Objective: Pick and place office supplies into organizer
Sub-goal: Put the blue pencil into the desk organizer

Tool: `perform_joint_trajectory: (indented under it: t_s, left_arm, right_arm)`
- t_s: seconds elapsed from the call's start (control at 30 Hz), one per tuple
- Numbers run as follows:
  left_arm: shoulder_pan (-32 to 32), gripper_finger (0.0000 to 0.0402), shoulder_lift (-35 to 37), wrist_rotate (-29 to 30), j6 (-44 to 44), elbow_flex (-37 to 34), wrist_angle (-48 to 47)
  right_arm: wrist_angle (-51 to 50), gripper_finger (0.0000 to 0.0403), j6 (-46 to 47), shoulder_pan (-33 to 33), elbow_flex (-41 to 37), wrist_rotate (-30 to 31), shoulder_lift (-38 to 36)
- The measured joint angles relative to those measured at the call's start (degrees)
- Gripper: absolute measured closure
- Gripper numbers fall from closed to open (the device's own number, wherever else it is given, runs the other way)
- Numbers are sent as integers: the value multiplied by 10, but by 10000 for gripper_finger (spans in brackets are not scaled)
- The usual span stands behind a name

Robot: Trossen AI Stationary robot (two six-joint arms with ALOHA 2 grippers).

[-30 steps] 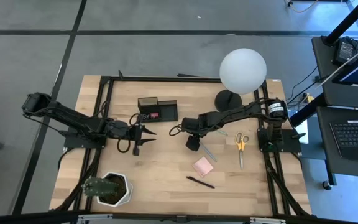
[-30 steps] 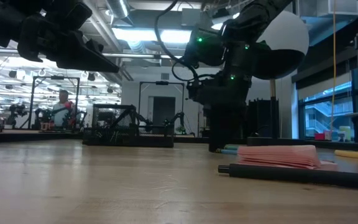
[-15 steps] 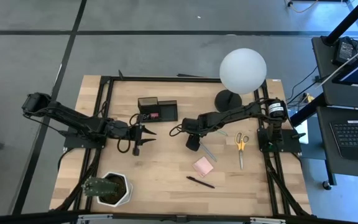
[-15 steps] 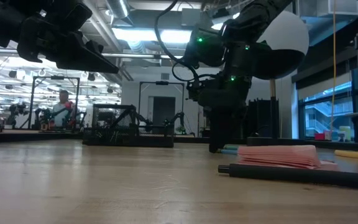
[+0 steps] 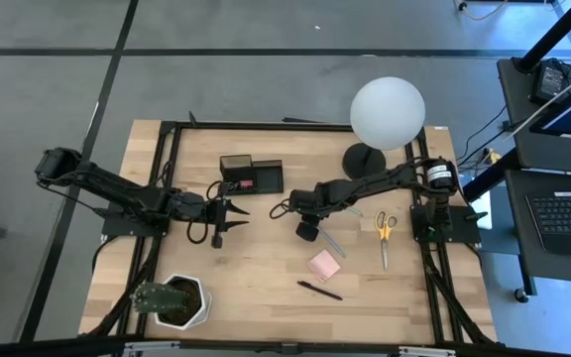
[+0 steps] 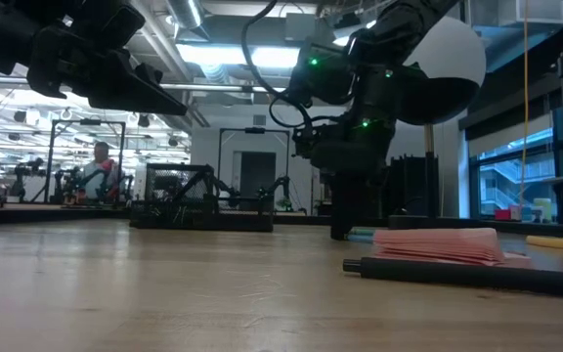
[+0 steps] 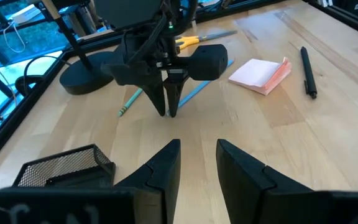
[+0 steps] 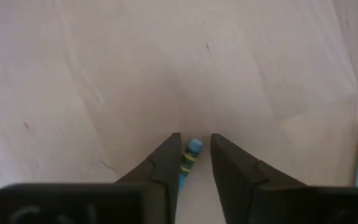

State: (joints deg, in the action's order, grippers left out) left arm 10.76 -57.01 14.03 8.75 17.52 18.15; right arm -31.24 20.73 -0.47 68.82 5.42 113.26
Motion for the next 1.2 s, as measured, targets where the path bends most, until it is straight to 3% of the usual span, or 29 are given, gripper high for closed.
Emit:
perform_joint_trajectory:
  t_s: [0.37,0.97,1.2]
  left_arm:
    - [0,304,0,0,0,0,0]
    - [0,304,0,0,0,0,0]
    - [0,304,0,0,0,0,0]
  right_arm:
    - [-2,395,-1,0,0,-4,1]
    - [-13,400,-33,0,11,-6,3]
    - [-38,374,-33,6,14,-5,3]
